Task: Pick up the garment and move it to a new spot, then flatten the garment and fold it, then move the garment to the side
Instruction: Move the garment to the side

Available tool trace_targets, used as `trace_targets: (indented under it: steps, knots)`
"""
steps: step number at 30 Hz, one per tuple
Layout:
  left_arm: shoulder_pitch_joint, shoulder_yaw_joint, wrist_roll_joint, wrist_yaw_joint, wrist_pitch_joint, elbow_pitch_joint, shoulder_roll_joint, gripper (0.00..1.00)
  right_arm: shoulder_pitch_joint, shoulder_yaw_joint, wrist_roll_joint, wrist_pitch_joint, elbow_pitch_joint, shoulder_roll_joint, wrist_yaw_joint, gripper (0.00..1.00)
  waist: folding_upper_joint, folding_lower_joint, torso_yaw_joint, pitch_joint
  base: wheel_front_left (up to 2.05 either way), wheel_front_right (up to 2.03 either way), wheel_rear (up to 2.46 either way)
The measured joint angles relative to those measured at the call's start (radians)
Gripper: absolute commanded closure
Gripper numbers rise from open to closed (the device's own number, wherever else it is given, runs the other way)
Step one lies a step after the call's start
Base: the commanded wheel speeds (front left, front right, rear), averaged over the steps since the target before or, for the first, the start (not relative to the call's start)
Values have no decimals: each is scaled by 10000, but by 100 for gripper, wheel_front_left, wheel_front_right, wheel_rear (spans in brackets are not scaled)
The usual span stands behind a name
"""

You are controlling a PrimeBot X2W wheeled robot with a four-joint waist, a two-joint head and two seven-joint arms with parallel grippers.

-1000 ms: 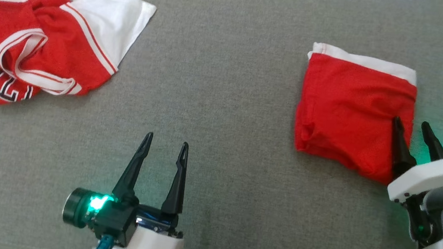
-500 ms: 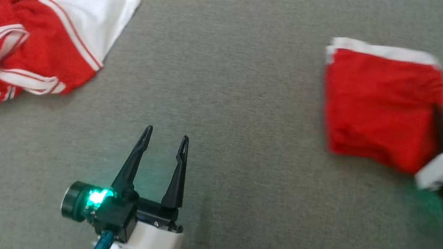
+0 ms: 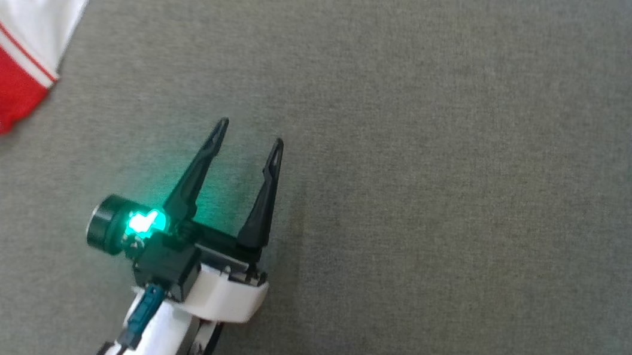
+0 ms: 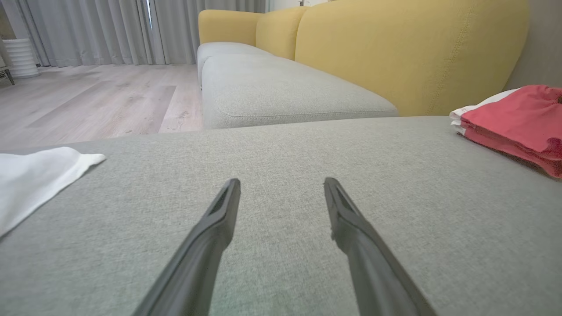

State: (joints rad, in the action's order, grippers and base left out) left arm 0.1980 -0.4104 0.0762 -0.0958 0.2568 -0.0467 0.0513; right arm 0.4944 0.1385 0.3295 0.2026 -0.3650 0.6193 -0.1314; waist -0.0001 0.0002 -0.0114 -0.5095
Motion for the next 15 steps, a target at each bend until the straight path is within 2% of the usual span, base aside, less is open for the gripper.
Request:
trace_targets:
  steps: [1, 2, 3, 8, 11, 15]
  knots:
    - [98, 17, -6, 4, 0, 2, 0, 0, 133, 96, -100, 0, -46, 92, 0, 73, 0, 0, 46, -133, 0, 0, 0]
    - [177, 46, -44, 10, 0, 2, -2, 0, 235, 201, -253, -2, -67, 161, 0, 6, 0, 1, 86, -250, 0, 0, 0]
    - [248, 81, -58, 59, 0, 0, -2, 0, 350, 355, -454, -17, -109, 180, 0, 0, 0, 1, 124, -351, 0, 0, 0]
    - [342, 100, -40, 92, 0, -130, -2, 0, 675, 1018, -1760, -635, -226, -105, 0, 0, 0, -2, 184, -286, 0, 0, 0]
    - [316, 25, 105, 67, 0, -184, -6, 0, 631, 895, -2142, -982, -58, -922, 0, 0, 0, -2, 113, 125, 0, 0, 0]
    - [53, -35, 221, -65, 0, -282, -6, 0, -58, 94, -2240, -1363, 326, -2309, 0, 0, 0, -3, -36, 918, 0, 0, 0]
